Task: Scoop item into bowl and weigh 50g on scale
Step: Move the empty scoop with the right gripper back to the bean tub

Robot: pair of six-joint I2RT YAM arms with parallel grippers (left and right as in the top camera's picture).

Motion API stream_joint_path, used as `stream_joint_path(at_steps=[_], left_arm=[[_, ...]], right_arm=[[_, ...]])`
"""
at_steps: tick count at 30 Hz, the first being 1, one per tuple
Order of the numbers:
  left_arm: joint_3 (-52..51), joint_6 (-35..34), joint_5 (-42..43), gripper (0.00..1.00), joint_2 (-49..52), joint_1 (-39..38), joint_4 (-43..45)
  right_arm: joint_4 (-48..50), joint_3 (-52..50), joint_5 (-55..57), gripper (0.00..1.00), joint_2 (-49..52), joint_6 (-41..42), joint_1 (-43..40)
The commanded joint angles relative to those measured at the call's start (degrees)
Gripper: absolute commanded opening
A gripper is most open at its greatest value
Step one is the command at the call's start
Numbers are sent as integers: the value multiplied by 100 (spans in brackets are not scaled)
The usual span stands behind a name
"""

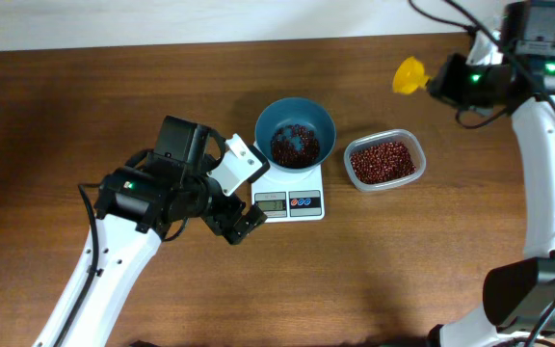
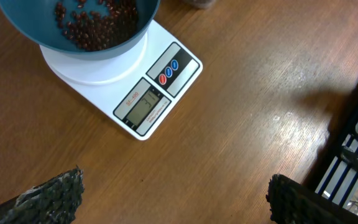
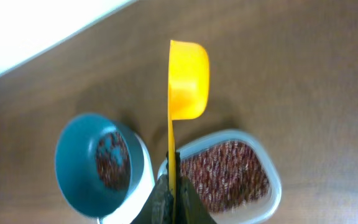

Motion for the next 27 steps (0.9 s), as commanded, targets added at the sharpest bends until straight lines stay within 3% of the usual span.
stream_joint_path(at_steps=[1, 12, 18, 27], left_arm=[[81, -57, 76, 99, -13, -13, -11], [81, -55, 76, 99, -13, -13, -11], [81, -55, 76, 99, -13, -13, -11], [81, -55, 76, 99, -13, -13, -11]], right_arm=[[-487, 131, 715, 4, -151, 103, 422], [-2057, 129, 2048, 4, -149, 243, 1399], [-2127, 129, 2590, 4, -85, 522, 1552], [-1895, 127, 2347, 4, 675, 496, 1694]])
